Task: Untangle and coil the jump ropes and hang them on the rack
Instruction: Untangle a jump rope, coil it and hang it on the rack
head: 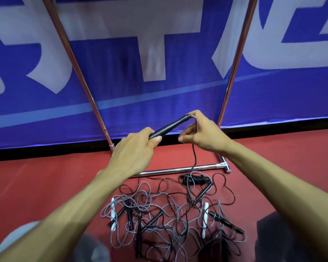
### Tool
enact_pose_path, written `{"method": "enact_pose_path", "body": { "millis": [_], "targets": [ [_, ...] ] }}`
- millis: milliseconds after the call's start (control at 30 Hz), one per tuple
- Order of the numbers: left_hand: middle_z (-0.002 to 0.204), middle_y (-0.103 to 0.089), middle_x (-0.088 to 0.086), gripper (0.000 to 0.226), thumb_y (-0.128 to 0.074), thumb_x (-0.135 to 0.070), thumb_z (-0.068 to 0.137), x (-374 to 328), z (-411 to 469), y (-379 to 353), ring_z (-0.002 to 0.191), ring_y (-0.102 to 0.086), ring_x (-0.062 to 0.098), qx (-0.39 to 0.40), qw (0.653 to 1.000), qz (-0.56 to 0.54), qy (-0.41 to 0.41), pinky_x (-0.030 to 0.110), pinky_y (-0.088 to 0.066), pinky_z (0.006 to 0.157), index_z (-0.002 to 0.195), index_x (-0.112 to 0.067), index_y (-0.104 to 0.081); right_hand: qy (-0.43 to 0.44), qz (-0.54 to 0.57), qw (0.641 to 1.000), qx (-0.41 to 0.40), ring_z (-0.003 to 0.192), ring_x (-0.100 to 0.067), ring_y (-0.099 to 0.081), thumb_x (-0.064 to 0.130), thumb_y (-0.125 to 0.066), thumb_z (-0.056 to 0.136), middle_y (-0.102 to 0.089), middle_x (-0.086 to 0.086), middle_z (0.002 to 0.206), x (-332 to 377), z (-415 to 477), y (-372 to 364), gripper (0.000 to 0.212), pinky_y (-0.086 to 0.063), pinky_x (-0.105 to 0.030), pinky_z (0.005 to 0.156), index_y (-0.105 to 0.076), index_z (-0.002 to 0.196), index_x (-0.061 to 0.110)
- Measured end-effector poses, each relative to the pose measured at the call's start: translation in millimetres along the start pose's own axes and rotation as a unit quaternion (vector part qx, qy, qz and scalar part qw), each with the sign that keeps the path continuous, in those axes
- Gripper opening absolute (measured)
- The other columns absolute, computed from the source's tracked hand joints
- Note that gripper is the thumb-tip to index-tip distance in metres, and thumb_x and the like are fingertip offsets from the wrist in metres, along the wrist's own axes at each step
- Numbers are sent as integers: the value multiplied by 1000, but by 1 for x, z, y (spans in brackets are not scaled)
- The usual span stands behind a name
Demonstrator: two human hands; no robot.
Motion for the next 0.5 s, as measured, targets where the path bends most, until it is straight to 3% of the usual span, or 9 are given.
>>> {"method": "enact_pose_path", "body": {
  "millis": [100, 200, 300, 367, 433, 500],
  "targets": [
    [65, -53, 0, 28, -45, -40, 99, 3, 2, 5, 66, -51, 30, -20, 987, -162, 7, 46, -45, 69, 82, -19, -51, -32, -24, 999, 23, 62, 1, -62, 16, -76, 78, -73, 2, 77, -15, 0, -8, 37, -47, -18, 69, -50, 105, 18],
    [51, -43, -12, 33, -43, -47, 88, 0, 2, 10, 48, -39, 17, -25, 953, -303, -2, 48, -46, 60, 78, -17, -53, -15, -137, 987, 81, 53, 9, -55, 20, -71, 83, -67, 8, 68, -21, -2, -21, 5, -43, -14, 62, -68, 84, 16],
    [48, -40, -13, 37, -49, -52, 80, -3, 1, 10, 40, -36, 11, -11, 918, -397, 12, 40, -45, 59, 75, -15, -51, -24, -178, 974, 135, 62, 2, -58, 21, -65, 88, -64, 10, 66, -31, -7, -38, 13, -42, -9, 60, -70, 84, 10],
    [46, -38, -12, 46, -56, -60, 76, -3, 0, 8, 39, -37, 13, -6, 913, -406, 18, 40, -47, 60, 71, -16, -45, -31, -187, 970, 149, 67, -5, -63, 20, -64, 90, -67, 5, 70, -36, -9, -43, 12, -47, -10, 62, -70, 85, 10],
    [43, -40, -11, 50, -56, -61, 84, 1, -2, 7, 42, -44, 17, -10, 932, -362, 28, 40, -47, 63, 66, -18, -39, -63, -105, 983, 137, 65, -15, -66, 11, -62, 91, -68, -5, 71, -38, -9, -41, 10, -54, -19, 63, -65, 84, 6],
    [48, -49, -7, 49, -50, -53, 95, 11, -3, 5, 51, -54, 20, -23, 951, -304, 53, 37, -46, 68, 64, -16, -45, -101, 42, 989, 103, 62, -22, -66, 2, -55, 94, -64, -13, 70, -35, -10, -32, 14, -57, -33, 63, -58, 80, 5]
  ]
}}
Point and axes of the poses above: each hand's wrist, its own z-axis towards the middle knuckle, its own y-axis out of the back of the hand, x = y × z, the point moved 9 cm from there along z, towards the middle knuckle
